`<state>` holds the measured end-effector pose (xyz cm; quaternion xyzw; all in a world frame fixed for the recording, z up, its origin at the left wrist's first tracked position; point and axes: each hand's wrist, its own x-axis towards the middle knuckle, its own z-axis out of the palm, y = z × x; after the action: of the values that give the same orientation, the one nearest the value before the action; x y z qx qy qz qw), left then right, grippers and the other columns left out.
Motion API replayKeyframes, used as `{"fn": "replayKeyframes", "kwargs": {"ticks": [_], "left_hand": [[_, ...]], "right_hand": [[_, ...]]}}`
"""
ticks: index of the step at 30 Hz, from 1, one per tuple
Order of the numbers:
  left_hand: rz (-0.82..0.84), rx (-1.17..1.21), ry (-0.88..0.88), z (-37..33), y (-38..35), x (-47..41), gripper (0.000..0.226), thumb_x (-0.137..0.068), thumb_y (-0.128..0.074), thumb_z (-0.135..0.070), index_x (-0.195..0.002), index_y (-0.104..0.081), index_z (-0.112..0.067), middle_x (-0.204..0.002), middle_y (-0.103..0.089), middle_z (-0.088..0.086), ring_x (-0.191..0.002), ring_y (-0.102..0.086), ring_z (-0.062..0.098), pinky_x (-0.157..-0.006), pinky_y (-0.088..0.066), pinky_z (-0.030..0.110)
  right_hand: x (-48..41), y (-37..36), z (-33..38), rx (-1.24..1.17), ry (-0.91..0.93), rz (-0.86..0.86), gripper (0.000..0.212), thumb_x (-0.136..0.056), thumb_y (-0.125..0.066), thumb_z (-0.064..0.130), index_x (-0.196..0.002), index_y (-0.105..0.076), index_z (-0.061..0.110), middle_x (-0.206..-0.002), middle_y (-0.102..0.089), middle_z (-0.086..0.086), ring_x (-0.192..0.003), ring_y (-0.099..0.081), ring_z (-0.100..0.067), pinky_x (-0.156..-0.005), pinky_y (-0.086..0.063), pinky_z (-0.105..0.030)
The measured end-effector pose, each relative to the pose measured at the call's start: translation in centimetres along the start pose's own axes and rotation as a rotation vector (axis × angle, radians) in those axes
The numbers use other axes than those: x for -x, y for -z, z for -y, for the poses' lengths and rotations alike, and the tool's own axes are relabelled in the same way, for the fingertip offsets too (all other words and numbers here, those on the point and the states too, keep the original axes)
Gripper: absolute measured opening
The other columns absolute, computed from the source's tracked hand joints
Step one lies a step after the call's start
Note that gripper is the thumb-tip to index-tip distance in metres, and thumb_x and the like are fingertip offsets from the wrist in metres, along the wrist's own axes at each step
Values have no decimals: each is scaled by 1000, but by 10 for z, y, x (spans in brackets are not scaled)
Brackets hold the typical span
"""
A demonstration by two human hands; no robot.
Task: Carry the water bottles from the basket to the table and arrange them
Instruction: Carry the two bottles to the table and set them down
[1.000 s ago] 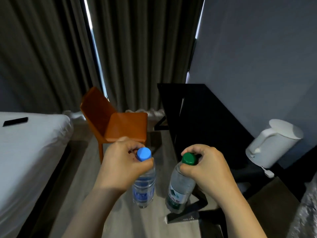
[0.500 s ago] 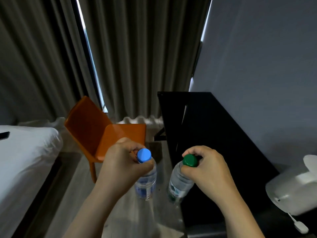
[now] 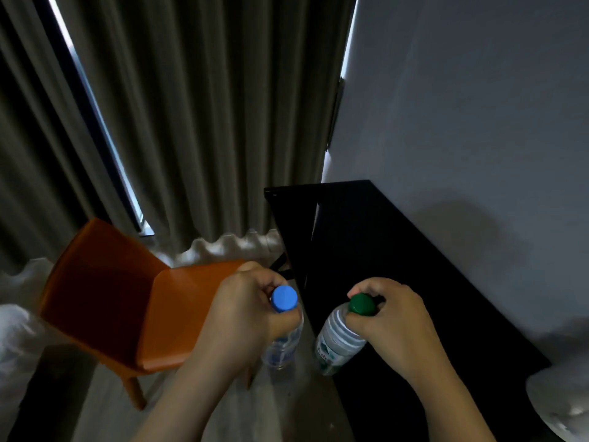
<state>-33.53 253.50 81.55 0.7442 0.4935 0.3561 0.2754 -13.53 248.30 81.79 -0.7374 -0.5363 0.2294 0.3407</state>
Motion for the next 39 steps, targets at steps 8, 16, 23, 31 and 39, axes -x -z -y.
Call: {"fn": "replayKeyframes", "kwargs": {"ticks": [8, 16, 23, 31, 39], "left_hand": [[154, 15, 36, 43, -6, -82, 24, -62, -81, -16, -73, -64, -30, -80, -59, -6, -74, -57, 0, -60, -43, 10], [216, 22, 86, 68, -43, -178, 19, -64, -81, -19, -76, -67, -25, -82, -62, -5, -71, -62, 5, -59, -47, 15], [131, 32, 50, 76, -79, -276, 22, -61, -84, -13, -72, -67, -22, -76, -62, -8, -76, -61, 2, -61, -48, 12], [90, 42, 32, 108, -110, -352, 21, -66, -82, -20, -77, -65, -25, -79, -61, -9, -73, -61, 5, -61, -45, 12], [203, -12, 4, 155, -148, -425, 22, -65, -81, -19, -78, -63, -23, -82, -56, -7, -71, -56, 4, -61, -39, 13]], "right_hand": [[-74, -26, 4, -42, -108, -19, 19, -66, -74, 18, -78, -65, 30, -81, -64, 9, -71, -62, -7, -58, -47, -21], [-170, -36, -22, -35, -143, 8, 22, -67, -78, 18, -80, -66, 31, -83, -64, 10, -68, -61, -5, -49, -43, -13], [-269, -31, -36, -28, -115, -19, 20, -70, -74, 15, -85, -67, 27, -91, -62, 11, -74, -60, -4, -58, -46, -13], [-361, -36, -50, -23, -88, 13, 22, -71, -75, 12, -89, -67, 21, -93, -61, 9, -77, -59, -5, -64, -53, -21], [-421, -62, -63, 19, -125, -22, 20, -73, -75, 13, -90, -67, 20, -93, -61, 8, -83, -59, -3, -66, -49, -14]]}}
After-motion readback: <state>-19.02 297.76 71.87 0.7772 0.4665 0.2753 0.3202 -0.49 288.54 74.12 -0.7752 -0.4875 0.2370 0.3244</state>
